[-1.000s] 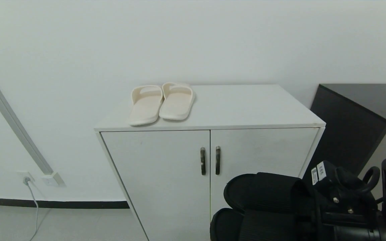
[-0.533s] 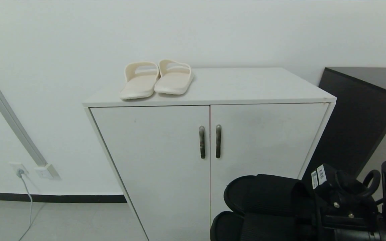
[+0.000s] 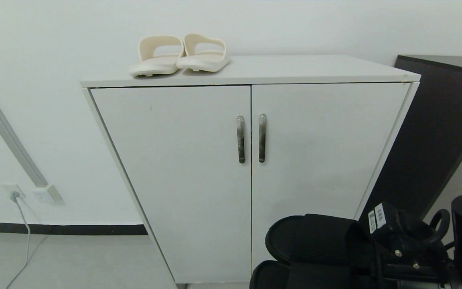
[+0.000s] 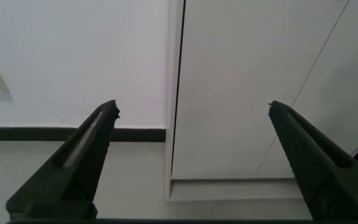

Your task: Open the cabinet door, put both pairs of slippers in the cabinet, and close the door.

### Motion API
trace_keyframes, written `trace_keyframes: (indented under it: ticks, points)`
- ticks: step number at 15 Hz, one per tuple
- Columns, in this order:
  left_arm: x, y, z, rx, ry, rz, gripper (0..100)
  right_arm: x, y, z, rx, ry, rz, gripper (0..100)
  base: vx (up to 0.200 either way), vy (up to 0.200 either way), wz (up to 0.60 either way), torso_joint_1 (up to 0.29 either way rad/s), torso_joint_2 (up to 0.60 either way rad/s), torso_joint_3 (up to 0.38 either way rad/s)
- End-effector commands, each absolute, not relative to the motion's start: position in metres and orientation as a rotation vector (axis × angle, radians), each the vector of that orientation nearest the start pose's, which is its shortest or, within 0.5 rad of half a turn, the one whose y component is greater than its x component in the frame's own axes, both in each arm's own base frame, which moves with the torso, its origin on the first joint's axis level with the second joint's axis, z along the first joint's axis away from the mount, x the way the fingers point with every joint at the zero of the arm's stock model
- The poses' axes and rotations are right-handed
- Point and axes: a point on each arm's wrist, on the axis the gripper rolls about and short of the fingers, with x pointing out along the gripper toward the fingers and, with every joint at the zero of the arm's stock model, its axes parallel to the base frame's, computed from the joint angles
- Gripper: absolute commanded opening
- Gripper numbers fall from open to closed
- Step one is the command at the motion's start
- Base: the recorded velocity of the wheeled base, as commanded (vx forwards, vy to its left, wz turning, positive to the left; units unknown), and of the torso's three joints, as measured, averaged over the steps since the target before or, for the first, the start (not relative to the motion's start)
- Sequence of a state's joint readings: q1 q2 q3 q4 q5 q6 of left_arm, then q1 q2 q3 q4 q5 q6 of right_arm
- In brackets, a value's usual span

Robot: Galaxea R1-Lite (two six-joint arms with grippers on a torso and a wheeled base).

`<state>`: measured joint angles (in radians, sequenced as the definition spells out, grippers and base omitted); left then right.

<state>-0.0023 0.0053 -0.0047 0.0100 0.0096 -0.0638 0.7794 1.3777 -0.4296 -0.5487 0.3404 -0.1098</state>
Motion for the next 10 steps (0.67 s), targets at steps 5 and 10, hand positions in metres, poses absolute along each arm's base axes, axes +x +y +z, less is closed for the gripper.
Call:
trace_keyframes:
  ticks: [5,10]
  points:
    - [-0.017,0.001,0.079,-0.068,0.078,0.006,100,0.136,0.146,0.154,-0.192,0.363,1.129,0,0.0,0.0,0.0,0.0,0.04,0.039]
    - [0.005,-0.004,0.152,-0.157,0.134,-0.165,100,0.137,0.147,0.152,-0.194,0.366,1.128,0,0.0,0.0,0.0,-0.005,0.05,0.041]
